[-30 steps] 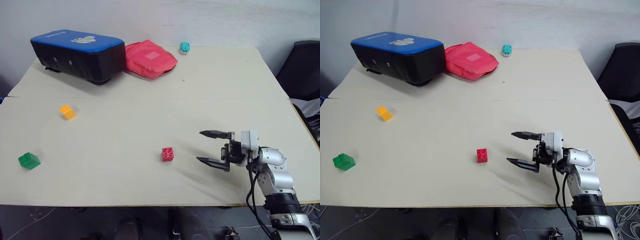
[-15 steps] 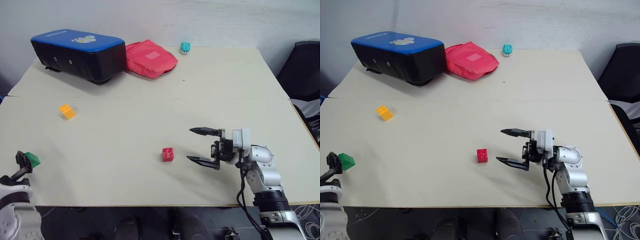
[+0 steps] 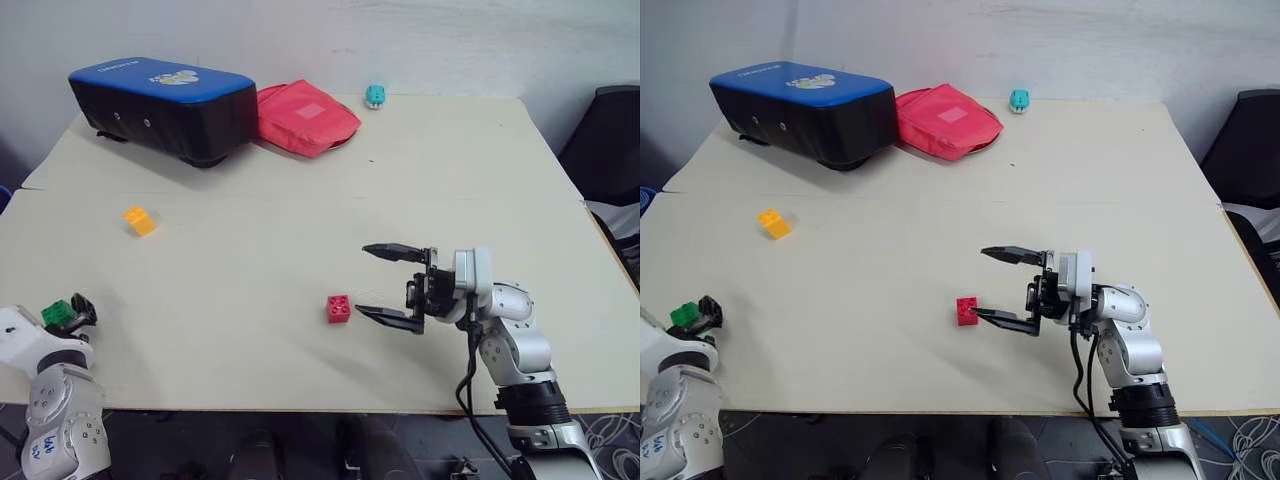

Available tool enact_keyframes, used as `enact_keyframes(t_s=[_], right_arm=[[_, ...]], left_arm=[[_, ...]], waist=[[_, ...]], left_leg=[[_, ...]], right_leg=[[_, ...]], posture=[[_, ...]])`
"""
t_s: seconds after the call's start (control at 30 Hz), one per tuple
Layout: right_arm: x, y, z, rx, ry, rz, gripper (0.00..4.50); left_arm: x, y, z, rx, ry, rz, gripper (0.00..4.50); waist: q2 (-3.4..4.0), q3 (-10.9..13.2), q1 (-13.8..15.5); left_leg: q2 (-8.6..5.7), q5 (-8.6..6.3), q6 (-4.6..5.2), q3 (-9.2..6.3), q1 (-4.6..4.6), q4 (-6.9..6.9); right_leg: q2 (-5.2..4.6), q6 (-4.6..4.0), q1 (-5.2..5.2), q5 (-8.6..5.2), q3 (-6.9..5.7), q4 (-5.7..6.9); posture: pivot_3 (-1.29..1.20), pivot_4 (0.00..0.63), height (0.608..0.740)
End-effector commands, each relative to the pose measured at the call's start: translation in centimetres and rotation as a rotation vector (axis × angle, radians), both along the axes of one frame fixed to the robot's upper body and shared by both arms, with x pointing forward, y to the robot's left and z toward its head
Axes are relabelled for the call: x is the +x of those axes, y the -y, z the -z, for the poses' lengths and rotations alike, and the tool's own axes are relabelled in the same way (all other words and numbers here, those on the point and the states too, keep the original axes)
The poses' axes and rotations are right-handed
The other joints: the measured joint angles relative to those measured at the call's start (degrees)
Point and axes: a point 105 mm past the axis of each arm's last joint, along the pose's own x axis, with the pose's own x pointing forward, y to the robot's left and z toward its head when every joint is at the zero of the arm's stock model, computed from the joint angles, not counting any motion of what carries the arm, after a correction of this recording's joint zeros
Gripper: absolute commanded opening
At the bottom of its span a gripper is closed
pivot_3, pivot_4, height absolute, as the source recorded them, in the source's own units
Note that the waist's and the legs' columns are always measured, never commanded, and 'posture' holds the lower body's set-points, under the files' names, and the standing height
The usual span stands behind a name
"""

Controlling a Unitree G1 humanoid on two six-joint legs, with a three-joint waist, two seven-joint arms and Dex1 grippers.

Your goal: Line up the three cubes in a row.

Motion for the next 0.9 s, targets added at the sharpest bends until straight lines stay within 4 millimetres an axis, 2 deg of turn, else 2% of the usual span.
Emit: enact_keyframes(t_s=[0.03, 0.17, 0.23, 0.3, 0.37, 0.4, 0.47, 0.53, 0.57, 0.67, 0.73, 0.9], right_arm=[[-0.6, -0.4, -0.9, 0.027, 0.035, -0.022, 4.50], [-0.7, -0.3, -0.8, 0.024, 0.034, -0.012, 4.50], [-0.6, -0.1, -0.8, 0.020, 0.036, 0.000, 4.50], [-0.6, 0.0, -0.9, 0.012, 0.042, 0.014, 4.50], [-0.5, 0.5, -1.1, -0.001, 0.047, 0.032, 4.50], [-0.5, 0.7, -1.2, -0.005, 0.049, 0.039, 4.50], [-0.7, 1.4, -1.5, -0.031, 0.056, 0.051, 4.50], [-0.9, 1.8, -1.5, -0.053, 0.061, 0.053, 4.50], [-1.4, 2.2, -1.2, -0.103, 0.079, 0.030, 4.50], [-2.4, 4.2, 0.1, -0.201, 0.069, 0.034, 4.50], [-2.7, 4.7, 0.4, -0.206, 0.052, 0.051, 4.50], [-3.6, 5.2, 0.7, -0.190, 0.051, 0.115, 4.50]], left_arm=[[-0.4, -0.4, -1.3, 0.051, 0.028, -0.013, 3.28], [-0.4, -0.2, -1.3, 0.068, 0.019, 0.019, 2.07], [0.2, 0.2, -2.0, 0.069, 0.065, 0.086, 1.48], [1.0, 1.4, -3.5, 0.089, 0.136, 0.248, 1.49], [1.8, 4.4, -5.5, 0.163, 0.180, 0.542, 1.49], [1.9, 5.8, -6.2, 0.194, 0.190, 0.677, 1.49], [1.3, 10.1, -7.7, 0.260, 0.203, 1.039, 1.49], [0.5, 12.1, -8.0, 0.277, 0.197, 1.226, 1.49], [0.4, 13.3, -7.5, 0.319, 0.134, 1.346, 1.49], [-0.5, 17.7, -4.2, 0.491, -0.124, 1.858, 1.49], [-0.2, 18.9, -3.7, 0.521, -0.144, 1.979, 1.49], [2.8, 21.7, -2.4, 0.631, -0.119, 2.183, 1.49]], waist=[[0.00, 0.0, 0.2], [0.00, 0.0, 0.5], [0.00, 0.0, 0.5], [0.00, 0.0, 0.5], [0.00, 0.0, 0.5], [0.00, 0.0, 0.4], [0.02, 0.0, 0.4], [0.10, 0.0, 0.4], [0.16, 0.1, 0.4], [0.27, 0.1, 0.8], [0.58, 0.2, 0.7], [0.59, 0.2, 0.2]], left_leg=[[0.00, 0.00, 0.00, 0.00, 0.00, 0.00], [-0.01, 0.00, 0.00, 0.00, 0.00, 0.00], [-0.01, 0.00, 0.00, 0.00, 0.00, 0.00], [-0.01, 0.00, 0.00, 0.00, 0.00, 0.00], [0.00, 0.00, 0.00, -0.01, -0.01, 0.00], [0.00, 0.00, -0.01, 0.00, -0.02, 0.00], [0.00, -0.02, -0.04, 0.00, -0.03, -0.01], [-0.01, -0.03, -0.05, -0.02, -0.04, -0.02], [-0.02, -0.03, -0.05, -0.02, -0.03, -0.02], [-0.05, -0.03, -0.06, -0.07, -0.02, -0.06], [-0.17, -0.03, -0.01, -0.07, -0.02, -0.12], [-0.12, -0.01, 0.01, 0.04, -0.03, -0.10]], right_leg=[[-0.01, 0.00, 0.00, 0.00, 0.00, 0.00], [-0.01, 0.00, 0.00, 0.00, 0.00, 0.00], [-0.02, 0.00, 0.00, 0.00, 0.00, 0.00], [-0.02, 0.00, 0.00, 0.00, -0.02, 0.00], [-0.02, -0.01, -0.01, 0.00, -0.03, 0.01], [-0.02, -0.02, -0.02, -0.01, -0.04, 0.01], [-0.04, -0.06, -0.04, -0.03, -0.04, -0.01], [-0.08, -0.10, -0.03, -0.05, -0.06, -0.05], [-0.11, -0.11, -0.03, -0.06, -0.06, -0.04], [-0.08, -0.16, -0.02, -0.09, -0.11, -0.04], [-0.15, -0.19, 0.00, -0.11, -0.14, -0.11], [0.00, -0.09, -0.04, -0.05, -0.01, -0.04]], posture=[[0.00, 0.150, 0.740], [0.00, 0.150, 0.740], [0.00, 0.150, 0.740], [0.00, 0.150, 0.740], [0.00, 0.150, 0.740], [0.00, 0.150, 0.740], [0.00, 0.150, 0.740], [0.00, 0.150, 0.740], [0.00, 0.150, 0.740], [0.00, 0.150, 0.740], [0.00, 0.150, 0.740], [0.00, 0.150, 0.740]])
